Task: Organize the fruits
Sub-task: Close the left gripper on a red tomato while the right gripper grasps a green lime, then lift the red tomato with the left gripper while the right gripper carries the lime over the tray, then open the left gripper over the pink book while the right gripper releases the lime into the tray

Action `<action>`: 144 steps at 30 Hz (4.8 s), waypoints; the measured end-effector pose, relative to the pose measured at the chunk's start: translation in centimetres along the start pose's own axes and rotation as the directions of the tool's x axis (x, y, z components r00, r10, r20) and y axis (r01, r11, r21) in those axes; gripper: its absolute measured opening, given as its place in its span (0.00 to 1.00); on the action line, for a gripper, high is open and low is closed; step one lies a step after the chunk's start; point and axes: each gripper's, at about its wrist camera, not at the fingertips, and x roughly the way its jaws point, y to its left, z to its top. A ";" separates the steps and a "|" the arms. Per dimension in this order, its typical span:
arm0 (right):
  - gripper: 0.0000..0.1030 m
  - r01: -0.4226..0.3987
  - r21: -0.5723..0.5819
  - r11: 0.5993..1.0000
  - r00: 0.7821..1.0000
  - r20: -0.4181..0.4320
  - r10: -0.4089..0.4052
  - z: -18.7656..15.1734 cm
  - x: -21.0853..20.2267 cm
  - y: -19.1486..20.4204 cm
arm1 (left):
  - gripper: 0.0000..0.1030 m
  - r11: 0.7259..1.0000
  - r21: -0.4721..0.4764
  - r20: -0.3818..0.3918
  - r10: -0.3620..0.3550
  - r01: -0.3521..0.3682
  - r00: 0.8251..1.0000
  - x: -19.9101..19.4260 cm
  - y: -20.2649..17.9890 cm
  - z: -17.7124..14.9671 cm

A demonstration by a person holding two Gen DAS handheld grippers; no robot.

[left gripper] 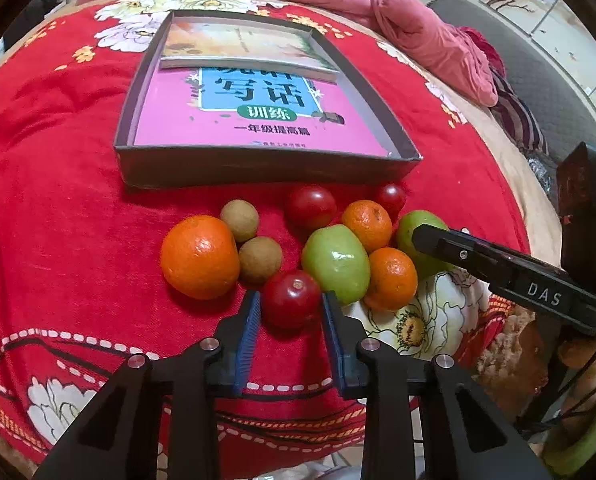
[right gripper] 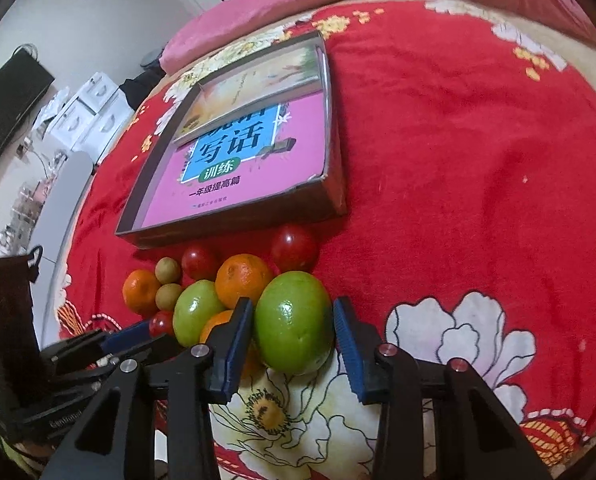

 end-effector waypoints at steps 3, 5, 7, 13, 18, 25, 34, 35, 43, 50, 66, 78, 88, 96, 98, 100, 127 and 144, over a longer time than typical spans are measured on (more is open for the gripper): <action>0.40 0.023 -0.036 0.999 0.999 0.033 -0.022 -0.1 -0.6 0.5 | 0.31 1.000 -0.002 0.015 -0.004 0.004 1.000 -0.8 0.0 0.1; 0.40 0.034 -0.051 0.998 0.998 0.051 -0.031 -0.1 -0.9 0.6 | 0.31 1.000 -0.007 0.025 -0.007 0.008 1.000 -1.5 0.0 0.3; 0.40 0.032 -0.064 0.997 0.998 0.064 -0.028 0.0 -1.2 0.8 | 0.31 1.000 -0.007 0.038 -0.006 0.007 0.999 -2.0 0.0 0.5; 0.40 0.111 -0.139 0.984 0.993 0.060 -0.103 -0.4 -0.8 1.6 | 0.31 1.000 -0.006 0.063 0.006 -0.006 0.998 -2.9 0.0 1.0; 0.40 0.124 -0.153 0.980 0.992 0.015 -0.123 -0.7 0.2 1.4 | 0.31 1.000 -0.008 0.075 0.011 -0.010 0.997 -3.2 0.2 1.4; 0.41 0.116 -0.144 0.983 0.993 0.000 -0.118 -0.6 0.9 1.2 | 0.31 1.000 -0.019 0.093 0.023 -0.022 0.995 -3.5 0.6 2.4; 0.41 0.085 -0.153 0.985 0.994 0.076 -0.075 -0.2 -1.0 1.8 | 0.31 0.998 -0.041 0.131 0.042 -0.037 0.991 -4.3 1.4 4.0; 0.41 0.081 -0.158 0.984 0.993 0.097 -0.066 -0.1 -1.4 1.9 | 0.31 0.998 -0.044 0.134 0.045 -0.039 0.990 -4.4 1.5 4.2; 0.41 0.039 -0.197 0.980 0.972 0.237 0.008 1.4 -4.2 3.5 | 0.31 0.997 -0.058 0.161 0.066 -0.057 0.985 -5.1 2.0 5.5; 0.41 0.038 -0.216 0.976 0.965 0.261 0.020 2.7 -4.2 4.4 | 0.31 0.995 -0.061 0.179 0.084 -0.074 0.980 -5.1 2.1 6.5; 0.41 0.053 -0.204 0.978 0.961 0.277 0.006 5.4 -2.6 3.7 | 0.31 0.990 -0.069 0.171 0.129 -0.119 0.977 -3.0 2.6 8.4; 0.41 0.073 -0.220 0.973 0.962 0.271 -0.011 6.8 -1.0 3.8 | 0.31 0.982 -0.068 0.122 0.181 -0.174 0.976 0.0 3.4 9.2; 0.41 0.099 -0.228 0.969 0.966 0.255 -0.038 7.1 0.6 3.4 | 0.31 0.976 -0.047 0.110 0.216 -0.212 0.970 1.3 3.4 9.3; 0.41 0.118 -0.244 0.963 0.967 0.247 -0.055 7.1 1.2 3.4 | 0.32 0.972 -0.027 0.121 0.235 -0.233 0.964 1.4 3.2 9.3; 0.41 0.122 -0.248 0.961 0.967 0.247 -0.059 7.2 1.3 3.5 | 0.32 0.971 -0.023 0.121 0.237 -0.236 0.964 1.4 3.2 9.3; 0.41 0.131 -0.250 0.959 0.967 0.247 -0.068 7.2 1.5 3.4 | 0.32 0.972 -0.021 0.118 0.236 -0.235 0.965 1.5 3.1 9.2; 0.42 0.128 -0.257 0.958 0.975 0.209 -0.075 6.8 3.2 3.0 | 0.35 0.978 -0.054 0.112 0.207 -0.202 0.972 1.5 3.8 9.1; 0.54 0.096 -0.262 0.960 0.971 0.237 -0.033 6.4 2.2 3.2 | 0.49 0.980 -0.080 0.123 0.189 -0.180 0.974 0.2 3.5 8.5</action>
